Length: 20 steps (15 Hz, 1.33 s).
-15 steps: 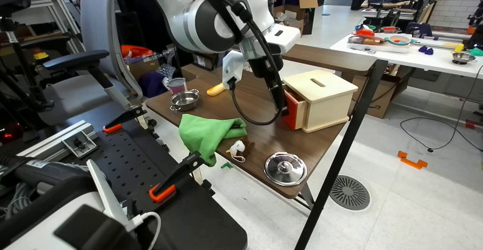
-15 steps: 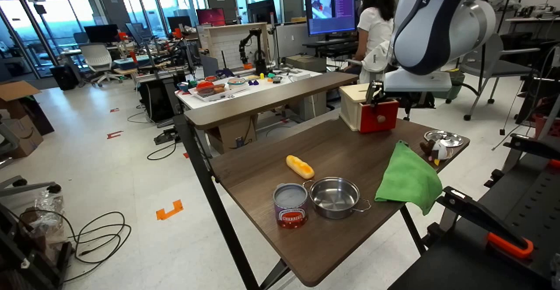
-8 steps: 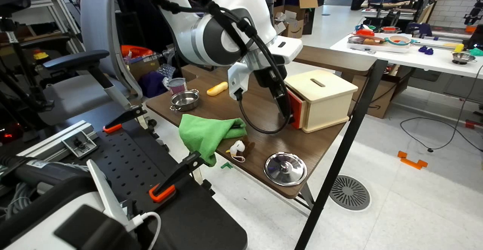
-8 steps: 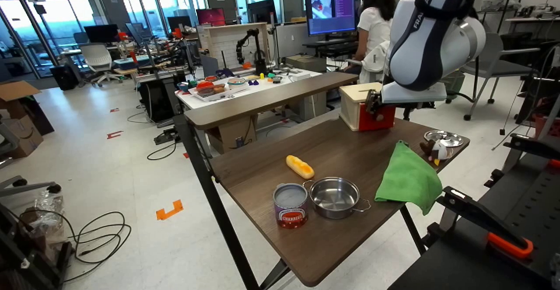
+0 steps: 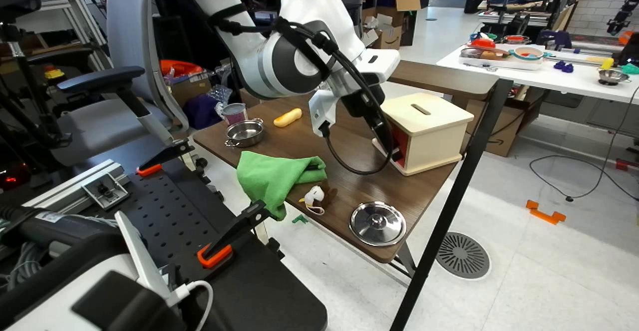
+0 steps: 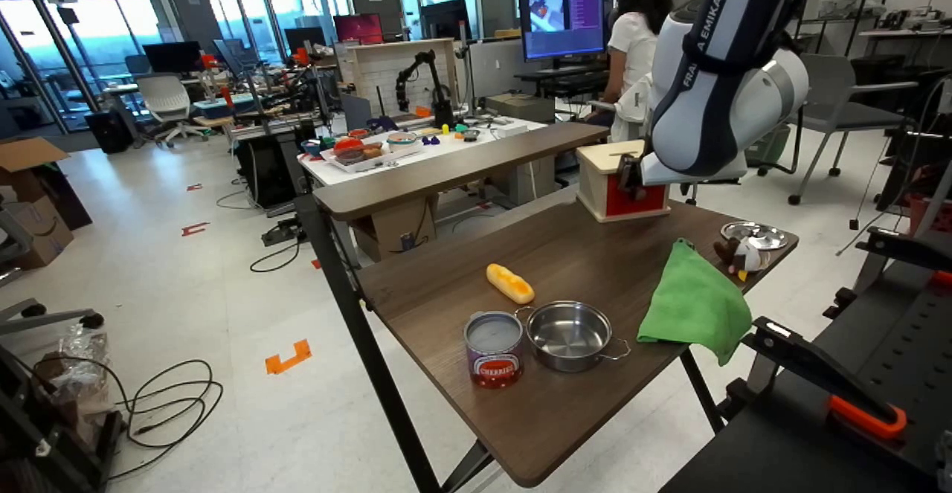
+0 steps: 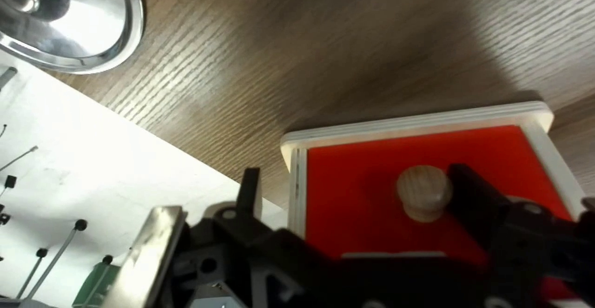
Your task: Close the open drawer
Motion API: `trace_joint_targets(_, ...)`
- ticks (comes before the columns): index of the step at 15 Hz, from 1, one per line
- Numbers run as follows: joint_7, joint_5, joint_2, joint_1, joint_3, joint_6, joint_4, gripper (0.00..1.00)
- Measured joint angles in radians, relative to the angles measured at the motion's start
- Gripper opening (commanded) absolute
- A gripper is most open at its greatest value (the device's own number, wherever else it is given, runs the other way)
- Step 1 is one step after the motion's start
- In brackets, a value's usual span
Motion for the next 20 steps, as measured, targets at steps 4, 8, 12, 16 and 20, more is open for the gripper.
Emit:
trace_joint_targets(4, 0.000, 0.009, 0.010, 0.034, -0.022, 0.002, -0.001, 1.00)
trace_joint_targets(8, -0.016, 0.009, -0.001, 0.059, -0.023, 0.041, -0.022, 1.00)
trace_joint_targets(12, -0.055, 0.010, -0.059, 0.092, -0.014, 0.080, -0.091, 1.00)
trace_joint_targets(16, -0.098, 0.025, -0.174, 0.125, 0.006, 0.082, -0.189, 1.00)
trace_joint_targets(20, -0.102, 0.047, -0.242, 0.159, 0.006, 0.097, -0.254, 1.00)
